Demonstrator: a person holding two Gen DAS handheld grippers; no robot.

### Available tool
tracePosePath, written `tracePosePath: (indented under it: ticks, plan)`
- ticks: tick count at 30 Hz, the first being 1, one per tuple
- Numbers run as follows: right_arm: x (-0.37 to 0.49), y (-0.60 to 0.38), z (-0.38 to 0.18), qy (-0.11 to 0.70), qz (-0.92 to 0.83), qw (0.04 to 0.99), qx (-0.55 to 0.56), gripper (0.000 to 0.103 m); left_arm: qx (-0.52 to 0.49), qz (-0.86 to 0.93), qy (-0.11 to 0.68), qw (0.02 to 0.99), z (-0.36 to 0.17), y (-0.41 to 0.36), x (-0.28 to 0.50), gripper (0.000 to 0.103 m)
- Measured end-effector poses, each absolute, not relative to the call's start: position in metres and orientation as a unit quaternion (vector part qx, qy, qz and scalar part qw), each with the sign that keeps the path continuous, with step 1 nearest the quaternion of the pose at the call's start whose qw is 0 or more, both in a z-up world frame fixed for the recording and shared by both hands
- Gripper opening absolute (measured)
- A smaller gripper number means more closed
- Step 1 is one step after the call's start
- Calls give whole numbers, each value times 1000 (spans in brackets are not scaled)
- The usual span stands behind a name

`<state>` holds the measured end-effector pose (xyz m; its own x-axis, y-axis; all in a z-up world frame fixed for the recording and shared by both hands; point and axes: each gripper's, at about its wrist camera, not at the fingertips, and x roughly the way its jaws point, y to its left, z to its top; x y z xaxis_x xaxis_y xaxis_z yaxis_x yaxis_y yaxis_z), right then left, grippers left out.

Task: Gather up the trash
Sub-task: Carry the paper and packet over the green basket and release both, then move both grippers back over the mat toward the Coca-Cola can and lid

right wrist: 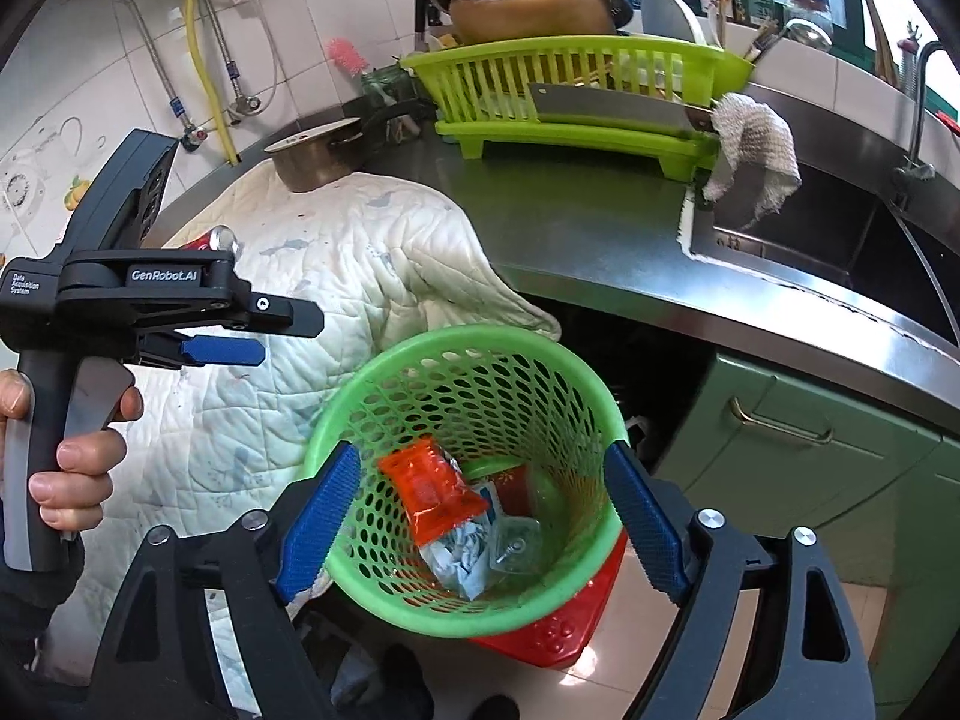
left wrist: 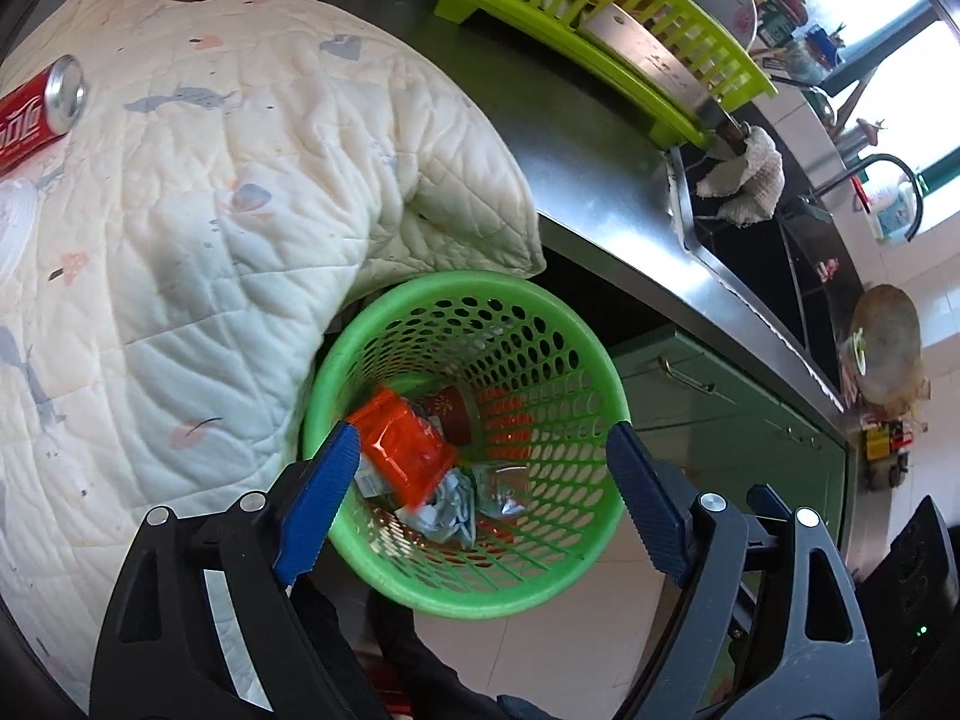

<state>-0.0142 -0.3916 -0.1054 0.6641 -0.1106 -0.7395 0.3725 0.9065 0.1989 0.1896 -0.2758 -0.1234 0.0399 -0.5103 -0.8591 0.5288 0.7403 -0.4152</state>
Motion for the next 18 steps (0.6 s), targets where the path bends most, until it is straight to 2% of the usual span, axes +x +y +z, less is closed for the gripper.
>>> tracePosePath:
  ticks: [18]
  plan:
    - [60,-345,-95,390,-54,909,138,81,-41,-260,556,788,-99,-141,241,83]
